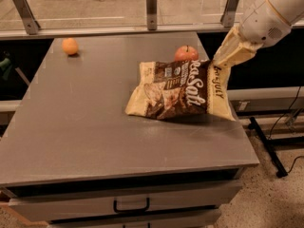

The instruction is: Move brown chip bag near apple

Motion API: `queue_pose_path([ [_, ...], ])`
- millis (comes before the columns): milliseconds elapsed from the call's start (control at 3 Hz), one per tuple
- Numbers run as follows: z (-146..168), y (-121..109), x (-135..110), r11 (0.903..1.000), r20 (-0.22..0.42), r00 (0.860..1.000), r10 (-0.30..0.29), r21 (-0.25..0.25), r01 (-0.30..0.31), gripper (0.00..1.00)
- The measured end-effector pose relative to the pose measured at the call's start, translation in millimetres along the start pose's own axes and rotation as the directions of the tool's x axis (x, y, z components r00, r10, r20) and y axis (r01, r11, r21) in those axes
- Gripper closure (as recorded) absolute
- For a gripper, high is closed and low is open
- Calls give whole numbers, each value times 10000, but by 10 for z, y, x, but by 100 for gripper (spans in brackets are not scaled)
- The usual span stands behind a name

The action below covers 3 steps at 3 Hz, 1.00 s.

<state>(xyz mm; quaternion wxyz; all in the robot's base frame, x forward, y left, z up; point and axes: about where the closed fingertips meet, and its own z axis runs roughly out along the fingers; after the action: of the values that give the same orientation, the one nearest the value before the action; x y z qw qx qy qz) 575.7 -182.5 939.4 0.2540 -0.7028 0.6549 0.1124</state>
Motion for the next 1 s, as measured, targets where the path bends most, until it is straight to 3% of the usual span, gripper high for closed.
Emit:
queue_pose_path([
  [1000,34,-244,325,9998,-304,9994,169,88,-166,35],
])
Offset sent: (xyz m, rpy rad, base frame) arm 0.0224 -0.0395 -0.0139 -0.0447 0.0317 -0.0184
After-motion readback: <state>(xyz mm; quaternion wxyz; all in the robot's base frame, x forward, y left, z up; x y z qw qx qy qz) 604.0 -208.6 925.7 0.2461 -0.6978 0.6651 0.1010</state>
